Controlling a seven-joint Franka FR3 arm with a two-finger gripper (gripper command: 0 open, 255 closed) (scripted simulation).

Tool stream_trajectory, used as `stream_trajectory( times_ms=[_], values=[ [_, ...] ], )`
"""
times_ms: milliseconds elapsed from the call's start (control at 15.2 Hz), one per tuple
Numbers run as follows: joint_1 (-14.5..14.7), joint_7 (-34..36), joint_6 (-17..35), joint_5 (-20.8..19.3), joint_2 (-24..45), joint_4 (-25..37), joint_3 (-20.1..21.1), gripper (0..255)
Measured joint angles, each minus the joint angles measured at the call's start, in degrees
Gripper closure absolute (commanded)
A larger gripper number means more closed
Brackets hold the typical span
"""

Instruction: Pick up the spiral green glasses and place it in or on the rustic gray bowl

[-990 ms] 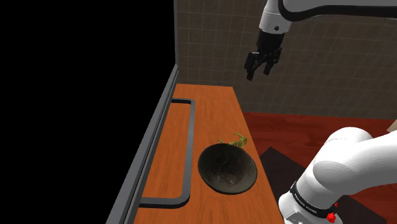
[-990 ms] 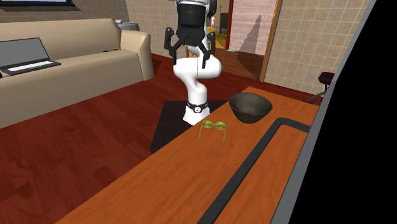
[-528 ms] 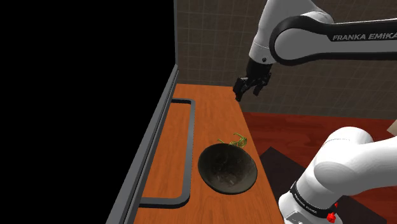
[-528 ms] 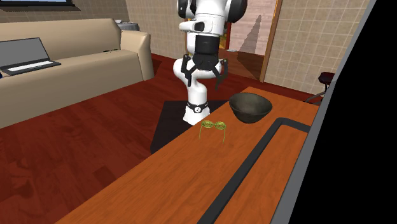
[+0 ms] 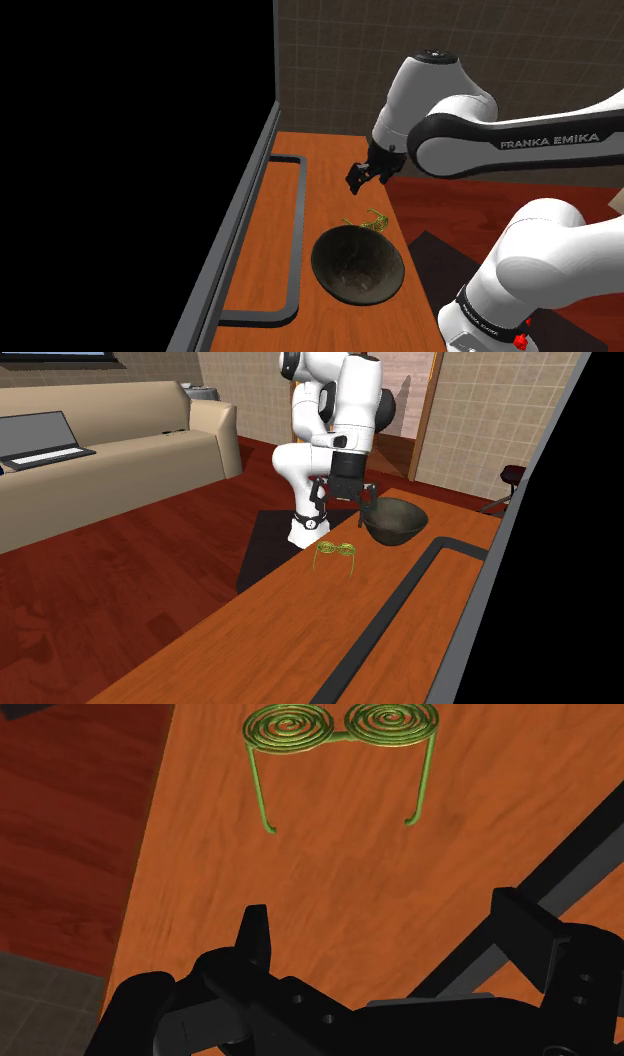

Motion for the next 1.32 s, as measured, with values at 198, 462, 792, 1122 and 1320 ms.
stream_trajectory(
  times_ms=[198,462,792,1122,1320],
  values=[
    [0.34,5.0,9.13,0.88,3.95,-3.56,4.51,0],
    [-0.41,10.79,19.17,0.98,9.1,-6.63,9.86,0],
    [-2.9,12.63,25.9,-0.29,14.54,-7.47,12.2,0],
    [-4.62,13.16,29.18,-1.29,17.28,-7.82,13.13,0],
    [-4.66,13.2,29.28,-1.31,17.35,-7.83,13.18,0]
  ],
)
